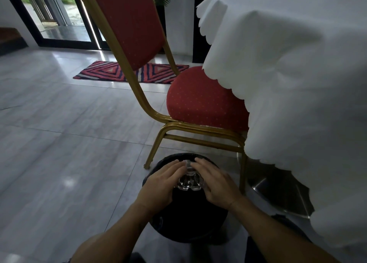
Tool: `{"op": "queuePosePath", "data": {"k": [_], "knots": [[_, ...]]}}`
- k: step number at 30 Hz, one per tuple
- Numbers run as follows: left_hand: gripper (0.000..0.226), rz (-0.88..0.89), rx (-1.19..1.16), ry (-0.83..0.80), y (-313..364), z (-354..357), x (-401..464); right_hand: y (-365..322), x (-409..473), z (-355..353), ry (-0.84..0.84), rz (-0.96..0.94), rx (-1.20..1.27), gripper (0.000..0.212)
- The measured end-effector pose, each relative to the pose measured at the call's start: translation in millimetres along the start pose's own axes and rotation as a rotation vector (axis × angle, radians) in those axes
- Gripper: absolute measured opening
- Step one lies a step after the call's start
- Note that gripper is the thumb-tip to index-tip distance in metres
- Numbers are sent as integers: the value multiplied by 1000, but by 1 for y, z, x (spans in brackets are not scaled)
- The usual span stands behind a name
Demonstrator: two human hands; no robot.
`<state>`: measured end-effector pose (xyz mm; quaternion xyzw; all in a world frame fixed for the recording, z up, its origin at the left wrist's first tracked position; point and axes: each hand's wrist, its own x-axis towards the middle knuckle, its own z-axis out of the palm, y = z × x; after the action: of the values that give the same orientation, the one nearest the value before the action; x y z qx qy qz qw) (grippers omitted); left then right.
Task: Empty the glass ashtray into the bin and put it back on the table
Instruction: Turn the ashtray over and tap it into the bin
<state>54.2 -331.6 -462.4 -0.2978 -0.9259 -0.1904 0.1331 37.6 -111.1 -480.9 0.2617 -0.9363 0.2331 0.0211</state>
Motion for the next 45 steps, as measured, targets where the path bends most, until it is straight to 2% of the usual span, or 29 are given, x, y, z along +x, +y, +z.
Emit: {"op": "queuePosePath", "data": {"k": [5, 13, 21, 24, 27, 31, 37, 40, 43, 45], "knots": [[45, 102, 78, -45, -12, -1, 1, 1, 6, -5, 26, -97, -16, 89], [37, 160, 165, 104, -8, -15, 10, -4, 14, -17, 111, -192, -28, 93], [30, 205, 239, 143, -9, -16, 13, -3, 9, -25, 145, -214, -16, 96], [28, 210, 241, 125, -11, -17, 16, -3, 8, -28, 167, -210, -21, 93], [42, 205, 224, 102, -13, -18, 20, -2, 9, -30, 179, -202, -24, 85], [30, 226, 224, 126, -11, -22, 22, -3, 9, -30, 212, -200, -12, 87], [30, 261, 227, 132, -15, -22, 20, -6, 8, -31, 224, -209, 32, 90], [29, 250, 227, 147, -12, -27, 22, -7, 9, -34, 229, -210, 39, 83], [40, 256, 207, 170, -6, -35, 26, -9, 10, -38, 238, -215, 35, 74], [36, 269, 225, 181, -7, -38, 28, -12, 12, -41, 246, -216, 34, 68]]}}
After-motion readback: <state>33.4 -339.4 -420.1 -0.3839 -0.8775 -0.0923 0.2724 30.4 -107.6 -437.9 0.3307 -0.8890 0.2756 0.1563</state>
